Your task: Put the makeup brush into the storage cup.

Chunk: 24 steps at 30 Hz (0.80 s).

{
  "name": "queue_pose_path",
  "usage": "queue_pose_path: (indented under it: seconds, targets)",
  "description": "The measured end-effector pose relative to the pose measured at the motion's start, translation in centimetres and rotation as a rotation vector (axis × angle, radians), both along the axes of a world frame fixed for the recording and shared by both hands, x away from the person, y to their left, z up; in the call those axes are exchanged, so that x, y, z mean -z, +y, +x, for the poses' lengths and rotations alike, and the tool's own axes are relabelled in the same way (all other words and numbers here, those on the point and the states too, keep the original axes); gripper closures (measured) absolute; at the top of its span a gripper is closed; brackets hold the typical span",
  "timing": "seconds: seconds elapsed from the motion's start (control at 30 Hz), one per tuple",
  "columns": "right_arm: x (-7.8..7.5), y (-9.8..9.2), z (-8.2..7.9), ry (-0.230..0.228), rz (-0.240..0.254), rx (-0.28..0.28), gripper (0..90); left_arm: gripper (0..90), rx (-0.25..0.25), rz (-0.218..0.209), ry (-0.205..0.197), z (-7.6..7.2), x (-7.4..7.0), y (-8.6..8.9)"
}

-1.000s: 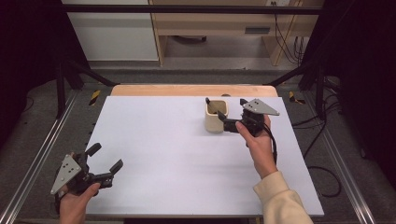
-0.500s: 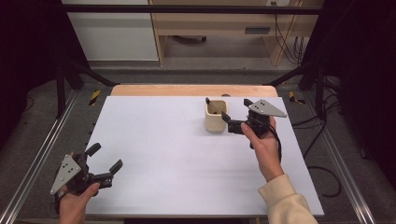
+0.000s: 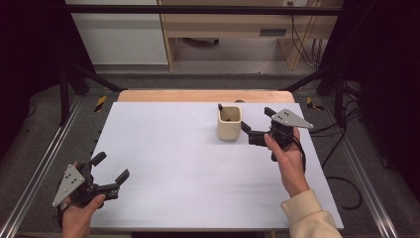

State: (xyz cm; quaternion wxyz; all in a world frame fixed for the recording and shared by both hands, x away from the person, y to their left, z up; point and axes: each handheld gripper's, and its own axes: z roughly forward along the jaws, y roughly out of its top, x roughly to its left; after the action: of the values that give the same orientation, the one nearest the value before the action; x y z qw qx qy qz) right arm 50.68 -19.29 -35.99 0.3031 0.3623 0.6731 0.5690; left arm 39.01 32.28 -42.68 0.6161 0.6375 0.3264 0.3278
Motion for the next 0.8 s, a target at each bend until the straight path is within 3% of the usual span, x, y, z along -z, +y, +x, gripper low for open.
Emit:
queue_pose_path:
  seconds: [0.2,0.4,0.6,0.8]
  targets:
    - [0.3,-0.7,-0.5,0.003,0.005,-0.018,4.4,1.0,0.007,-0.030,0.008,0.1,0.1,0.0]
    - [0.3,-1.1,-1.2,0.013,-0.004,-0.042,4.9,1.0,0.011,-0.008,0.005,0.2,0.0,-0.2]
    - [0.3,-1.4,-2.4,-0.001,-0.023,-0.064,4.8,0.9,0.005,-0.026,0.008,0.2,0.1,0.1]
    - [0.1,-1.5,-3.3,-0.003,-0.037,-0.074,4.7,0.9,0.007,-0.013,0.003,0.2,0.0,0.1]
